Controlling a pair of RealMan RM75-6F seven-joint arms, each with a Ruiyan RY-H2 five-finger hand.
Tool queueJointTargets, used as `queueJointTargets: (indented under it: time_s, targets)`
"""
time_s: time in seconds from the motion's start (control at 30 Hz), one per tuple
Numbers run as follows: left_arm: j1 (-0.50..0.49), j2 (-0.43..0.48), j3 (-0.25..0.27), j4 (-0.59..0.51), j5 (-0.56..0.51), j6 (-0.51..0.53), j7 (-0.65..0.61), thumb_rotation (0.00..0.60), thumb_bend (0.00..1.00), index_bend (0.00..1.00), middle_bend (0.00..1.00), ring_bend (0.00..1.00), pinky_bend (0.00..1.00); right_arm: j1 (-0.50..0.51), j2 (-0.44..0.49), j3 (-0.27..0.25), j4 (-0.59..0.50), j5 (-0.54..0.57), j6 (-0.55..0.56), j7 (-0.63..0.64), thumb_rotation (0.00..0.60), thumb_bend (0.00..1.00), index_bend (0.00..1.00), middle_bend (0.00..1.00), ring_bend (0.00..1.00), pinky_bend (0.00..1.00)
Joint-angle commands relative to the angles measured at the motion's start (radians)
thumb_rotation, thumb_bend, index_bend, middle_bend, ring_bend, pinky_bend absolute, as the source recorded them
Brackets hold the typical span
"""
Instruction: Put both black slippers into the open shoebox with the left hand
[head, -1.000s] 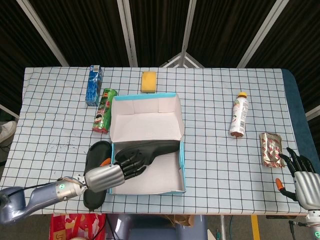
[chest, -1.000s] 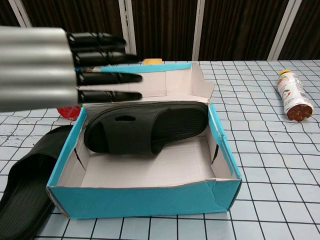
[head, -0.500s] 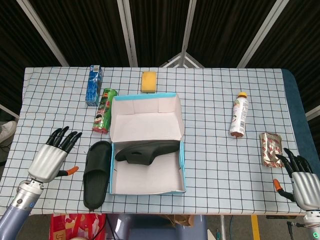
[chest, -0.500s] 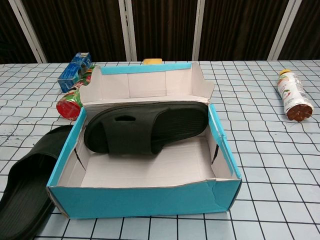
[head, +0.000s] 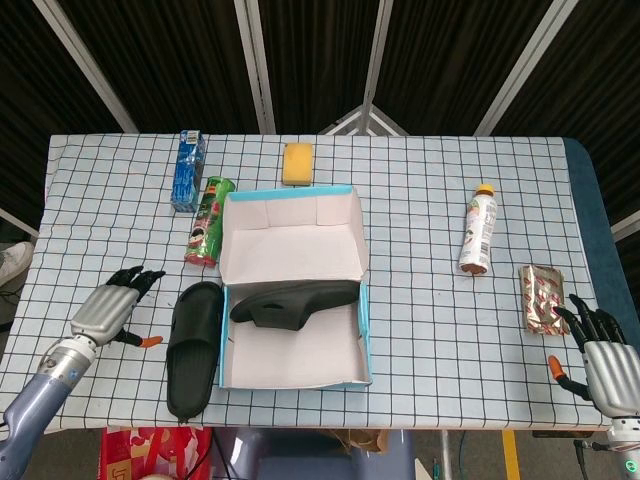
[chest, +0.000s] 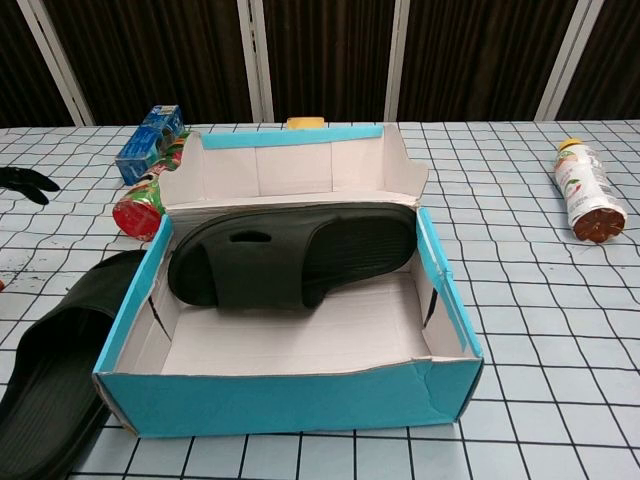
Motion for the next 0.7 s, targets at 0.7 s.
queueJointTargets:
  time_s: [0.7]
  targets:
    - [-0.091, -0.166, 0.018, 0.106, -0.05, -0.084, 0.133, 0.504, 0.16, 0.1, 0.23, 0.0, 0.06, -0.001, 0.003, 0.0, -0.008, 0.006, -0.001, -0.004, 0.6, 0.4, 0.17, 0.05, 0.13, 0.09]
